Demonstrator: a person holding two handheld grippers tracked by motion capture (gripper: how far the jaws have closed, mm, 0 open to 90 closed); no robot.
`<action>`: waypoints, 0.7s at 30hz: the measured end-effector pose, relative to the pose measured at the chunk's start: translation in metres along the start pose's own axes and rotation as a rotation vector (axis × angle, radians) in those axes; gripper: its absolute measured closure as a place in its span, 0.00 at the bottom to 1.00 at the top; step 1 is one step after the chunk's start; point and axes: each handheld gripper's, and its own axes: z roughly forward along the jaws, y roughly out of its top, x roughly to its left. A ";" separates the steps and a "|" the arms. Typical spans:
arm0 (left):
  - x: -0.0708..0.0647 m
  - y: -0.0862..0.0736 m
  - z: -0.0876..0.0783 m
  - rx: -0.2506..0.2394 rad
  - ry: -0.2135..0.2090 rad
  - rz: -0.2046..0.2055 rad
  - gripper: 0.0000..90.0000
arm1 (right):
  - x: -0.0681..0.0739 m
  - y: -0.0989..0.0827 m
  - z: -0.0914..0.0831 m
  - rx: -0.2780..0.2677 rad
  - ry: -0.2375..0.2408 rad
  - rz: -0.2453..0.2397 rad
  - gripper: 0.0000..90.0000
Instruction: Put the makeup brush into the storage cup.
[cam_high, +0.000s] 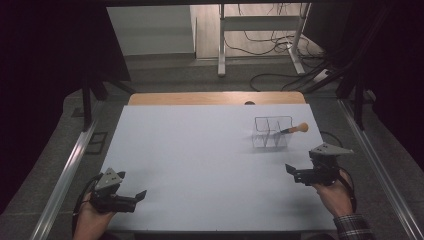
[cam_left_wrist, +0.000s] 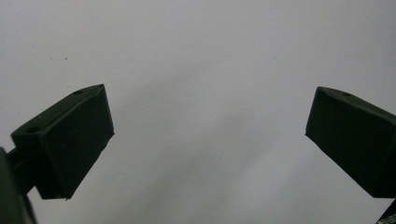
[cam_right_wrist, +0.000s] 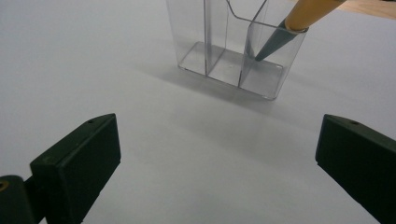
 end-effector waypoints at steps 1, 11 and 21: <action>0.000 0.000 0.000 -0.001 0.001 -0.002 0.01 | 0.001 -0.001 0.000 0.001 0.002 0.000 0.00; 0.003 -0.001 -0.001 0.001 0.004 -0.008 0.01 | 0.008 -0.005 -0.002 0.013 0.013 -0.021 0.00; 0.003 -0.002 -0.001 0.002 0.003 -0.017 0.01 | 0.014 -0.010 -0.006 0.021 0.015 -0.039 0.00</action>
